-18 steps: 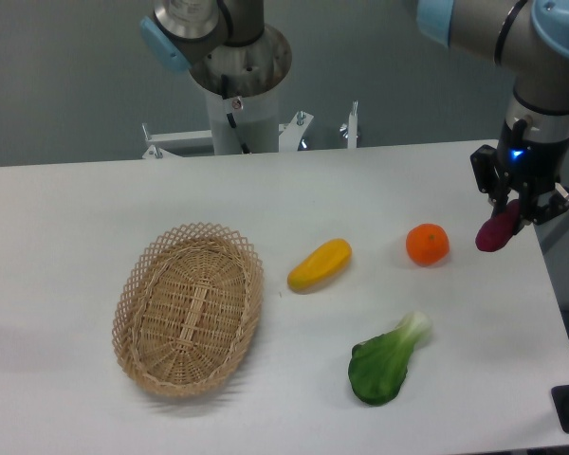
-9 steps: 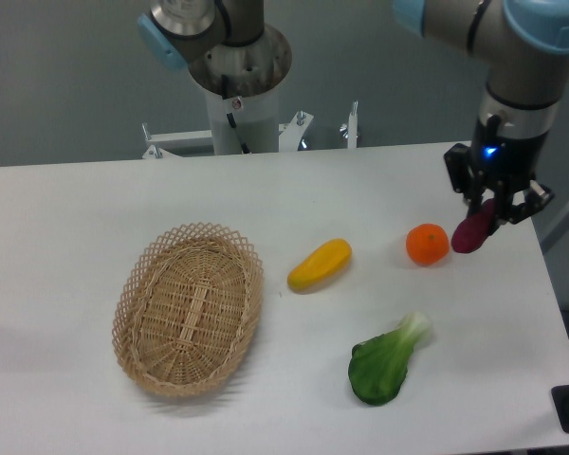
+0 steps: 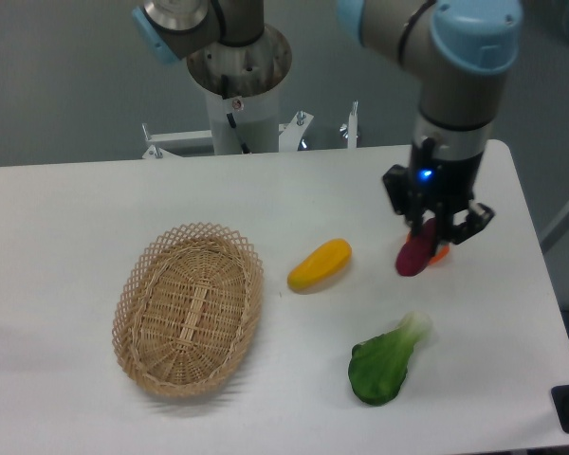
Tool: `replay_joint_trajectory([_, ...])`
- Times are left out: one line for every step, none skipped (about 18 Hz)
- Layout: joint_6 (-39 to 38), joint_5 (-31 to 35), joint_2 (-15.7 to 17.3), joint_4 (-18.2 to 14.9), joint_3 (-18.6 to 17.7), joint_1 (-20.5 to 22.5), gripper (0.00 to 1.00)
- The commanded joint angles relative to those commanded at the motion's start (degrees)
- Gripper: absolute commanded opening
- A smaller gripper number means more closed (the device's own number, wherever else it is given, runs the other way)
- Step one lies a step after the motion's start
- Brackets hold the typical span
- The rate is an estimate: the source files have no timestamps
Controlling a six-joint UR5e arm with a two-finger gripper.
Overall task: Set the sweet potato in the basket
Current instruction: 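Lift the purple sweet potato in the gripper and move it toward the basket, then carry the sweet potato over the wicker basket and lower it inside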
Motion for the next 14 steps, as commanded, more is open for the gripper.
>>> replay_joint_trajectory([-1.3,0.2,0.0,0.2,-0.6,-0.9,0.21])
replay_joint_trajectory([-2.6,0.2,0.0,0.6,-1.5,-1.8,0.21])
replay_joint_trajectory([-4.2,0.2,0.1,1.3,-2.2,-2.8,0.21])
replay_joint_trajectory([-6.5,0.3,0.1,2.5,-3.1,-4.0,0.21])
replay_joint_trajectory([-9.8,0.4,0.0,3.9,-4.0,-5.3,0.21])
replay_joint_trajectory([-13.1,0.4,0.0,5.4,-5.4,-6.6,0.21])
replay_joint_trajectory([-15.4,0.5,0.0,6.9,-7.1,-7.8,0.21])
replay_joint_trajectory([-16.9,1.4,0.0,9.2,-8.7,-9.0,0.21])
replay_joint_trajectory([-18.4,2.2,-0.1,12.4,-10.1,-10.5,0.21])
replay_joint_trajectory([-20.6,3.0,-0.2,15.7,-11.9,-12.1,0.21])
replay_joint_trajectory([-23.6,3.8,-0.2,19.3,-14.1,-13.7,0.21])
replay_joint_trajectory([-26.3,4.7,-0.3,23.0,-16.4,-15.2,0.21])
replay_joint_trajectory([-27.9,6.3,-0.6,26.1,-18.3,-17.4,0.21])
replay_joint_trajectory([-28.4,8.7,-1.1,28.0,-19.8,-19.4,0.21])
